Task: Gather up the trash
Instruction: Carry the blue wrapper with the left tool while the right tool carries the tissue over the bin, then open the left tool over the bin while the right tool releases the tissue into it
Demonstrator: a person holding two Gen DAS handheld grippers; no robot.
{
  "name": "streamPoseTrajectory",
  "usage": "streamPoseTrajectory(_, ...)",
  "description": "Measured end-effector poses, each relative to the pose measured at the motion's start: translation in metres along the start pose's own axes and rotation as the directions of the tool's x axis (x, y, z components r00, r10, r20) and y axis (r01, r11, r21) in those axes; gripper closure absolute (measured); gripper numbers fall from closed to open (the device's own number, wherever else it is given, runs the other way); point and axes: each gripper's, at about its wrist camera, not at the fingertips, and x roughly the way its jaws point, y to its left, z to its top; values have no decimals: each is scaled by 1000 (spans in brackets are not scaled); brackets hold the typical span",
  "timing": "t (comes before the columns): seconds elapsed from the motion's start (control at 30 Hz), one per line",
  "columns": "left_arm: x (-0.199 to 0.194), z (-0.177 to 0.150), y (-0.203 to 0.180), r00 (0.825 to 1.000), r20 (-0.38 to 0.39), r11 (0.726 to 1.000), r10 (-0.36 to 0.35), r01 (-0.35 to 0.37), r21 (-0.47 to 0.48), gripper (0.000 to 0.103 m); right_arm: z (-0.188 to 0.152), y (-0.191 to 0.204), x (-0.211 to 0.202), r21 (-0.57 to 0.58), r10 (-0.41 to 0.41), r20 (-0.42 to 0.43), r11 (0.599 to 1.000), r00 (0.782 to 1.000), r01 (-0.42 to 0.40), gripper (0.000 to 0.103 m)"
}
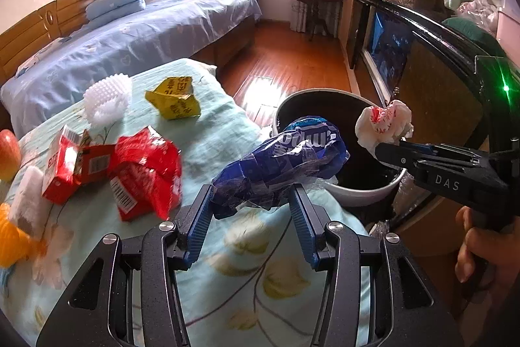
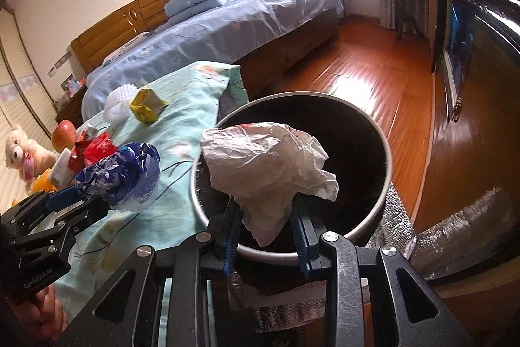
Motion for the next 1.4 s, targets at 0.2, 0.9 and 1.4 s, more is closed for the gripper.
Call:
streamPoseTrajectory(0.2, 13, 8, -7, 1000, -20, 1000, -4, 4, 7, 56, 6, -11, 5, 12, -9, -3, 1000, 1000, 9, 72)
streamPoseTrajectory(0.9, 40, 32, -29, 998, -57, 999, -37, 38, 23, 55, 25, -34, 26, 41, 11, -57, 999, 998, -8, 70)
streamPoseTrajectory(1.4, 54, 43, -39, 997, -69, 999, -33, 35, 29, 42, 37, -43, 30, 56, 8, -58, 998, 998, -5, 66)
